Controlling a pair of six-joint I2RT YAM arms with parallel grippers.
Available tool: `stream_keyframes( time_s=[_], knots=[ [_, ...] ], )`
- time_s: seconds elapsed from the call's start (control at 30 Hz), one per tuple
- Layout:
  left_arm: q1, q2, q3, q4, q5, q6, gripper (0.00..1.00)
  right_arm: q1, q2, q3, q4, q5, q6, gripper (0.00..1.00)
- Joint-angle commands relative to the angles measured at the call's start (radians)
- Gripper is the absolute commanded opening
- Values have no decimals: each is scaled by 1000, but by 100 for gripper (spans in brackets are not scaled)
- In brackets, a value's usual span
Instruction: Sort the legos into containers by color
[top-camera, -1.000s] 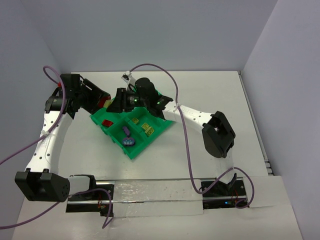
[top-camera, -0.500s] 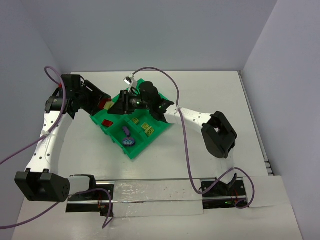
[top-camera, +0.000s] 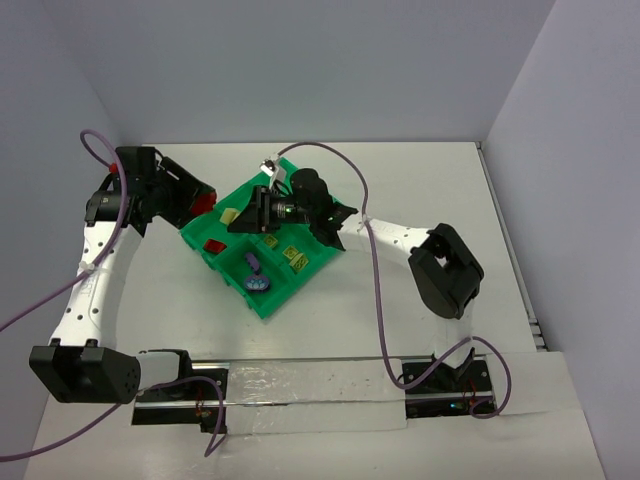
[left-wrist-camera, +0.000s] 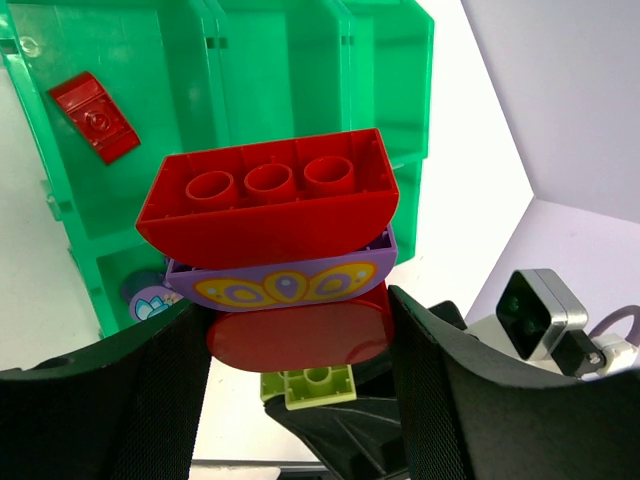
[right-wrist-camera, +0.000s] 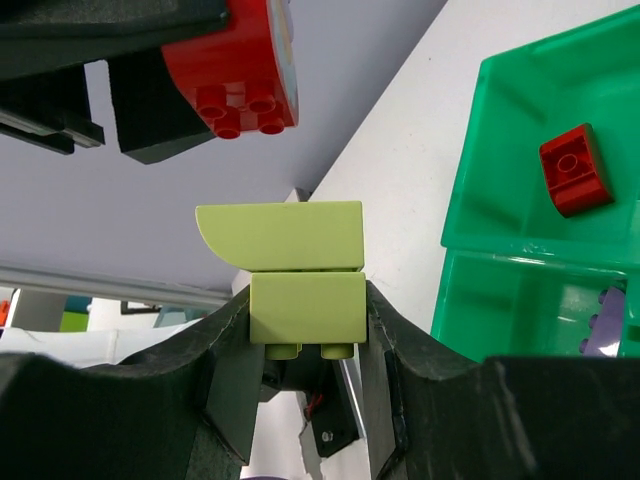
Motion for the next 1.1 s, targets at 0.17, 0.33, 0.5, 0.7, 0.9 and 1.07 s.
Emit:
stream_keyframes(
  time_s=[0.17,0.33,0.5,0.7,0.9,1.07],
  knots=[
    [43,5,30,-12,-85,74,0,-42,-187,-63,-191,91,-137,0],
    [114,24,-16,-100,-217,101,0,-99,-315,-138,-428,268,-302,0],
    [157,-64,-207,-166,-326,47,0,-173,-467,-233,-518,386,-387,0],
    [173,-94,-455,-58,-313,-15,1,-217,-497,-255,-529,387,-408,0],
    [178,-49,-561,73,-249,-14,8,-217,-489,-260,-511,365,-404,0],
    [178,12,-603,110,-228,-11,28,-216,-491,-275,-509,366,-413,0]
  ],
)
